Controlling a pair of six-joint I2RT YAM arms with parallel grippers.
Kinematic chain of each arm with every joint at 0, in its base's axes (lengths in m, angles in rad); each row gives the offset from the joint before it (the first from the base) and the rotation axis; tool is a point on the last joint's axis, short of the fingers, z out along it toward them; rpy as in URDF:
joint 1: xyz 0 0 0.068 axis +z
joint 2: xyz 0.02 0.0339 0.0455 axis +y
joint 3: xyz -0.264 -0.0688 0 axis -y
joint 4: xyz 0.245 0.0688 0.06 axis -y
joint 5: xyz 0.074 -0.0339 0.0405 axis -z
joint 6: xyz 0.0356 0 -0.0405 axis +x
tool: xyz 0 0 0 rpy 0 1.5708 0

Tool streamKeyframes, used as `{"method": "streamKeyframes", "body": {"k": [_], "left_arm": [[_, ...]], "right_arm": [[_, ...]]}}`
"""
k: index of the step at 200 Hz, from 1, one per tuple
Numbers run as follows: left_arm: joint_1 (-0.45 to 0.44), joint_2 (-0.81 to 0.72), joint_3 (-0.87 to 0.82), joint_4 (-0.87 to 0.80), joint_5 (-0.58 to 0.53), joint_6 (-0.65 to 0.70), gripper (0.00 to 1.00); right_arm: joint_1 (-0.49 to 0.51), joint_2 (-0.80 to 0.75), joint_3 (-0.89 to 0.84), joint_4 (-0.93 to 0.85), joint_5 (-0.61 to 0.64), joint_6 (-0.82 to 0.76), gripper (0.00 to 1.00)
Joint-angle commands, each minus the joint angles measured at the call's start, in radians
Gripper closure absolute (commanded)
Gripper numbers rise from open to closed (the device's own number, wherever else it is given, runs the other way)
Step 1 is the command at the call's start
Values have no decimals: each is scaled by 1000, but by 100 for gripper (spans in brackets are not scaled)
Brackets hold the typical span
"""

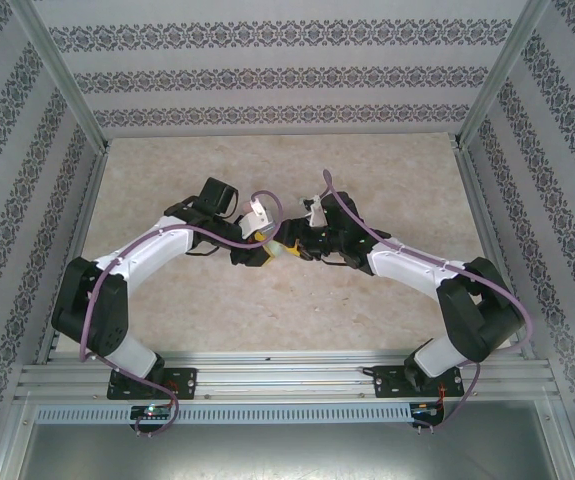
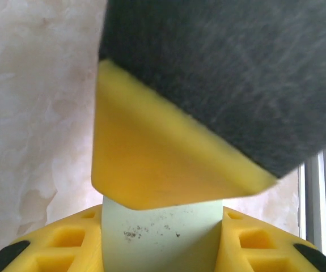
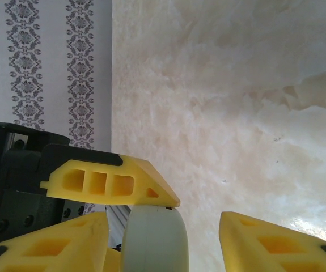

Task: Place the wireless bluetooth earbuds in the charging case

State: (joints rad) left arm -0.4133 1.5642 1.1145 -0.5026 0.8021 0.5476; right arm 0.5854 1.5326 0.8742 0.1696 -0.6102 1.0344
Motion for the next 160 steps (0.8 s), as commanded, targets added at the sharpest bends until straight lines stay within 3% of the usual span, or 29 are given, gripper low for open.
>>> {"method": "streamKeyframes", "body": {"k": [1, 47, 85, 128, 144, 160], "left_arm": [[-12, -30, 11, 19, 37, -5, 74], [-13, -29, 32, -14, 14, 16, 72], [-11, -22, 52, -35, 18, 19, 72], [-10, -26, 54, -25, 25, 16, 71], [-11, -37, 48, -19, 17, 15, 66], [-8, -71, 22, 25, 10, -5, 47]], "right_arm": [[4, 8, 0, 15, -28, 10, 51], [17, -5, 21, -13, -19, 15, 66], [41, -14, 72, -80, -17, -20, 53], [44, -21, 78, -79, -36, 5, 79], [39, -36, 78, -78, -30, 26, 82], [29, -57, 74, -76, -25, 49, 83]]}}
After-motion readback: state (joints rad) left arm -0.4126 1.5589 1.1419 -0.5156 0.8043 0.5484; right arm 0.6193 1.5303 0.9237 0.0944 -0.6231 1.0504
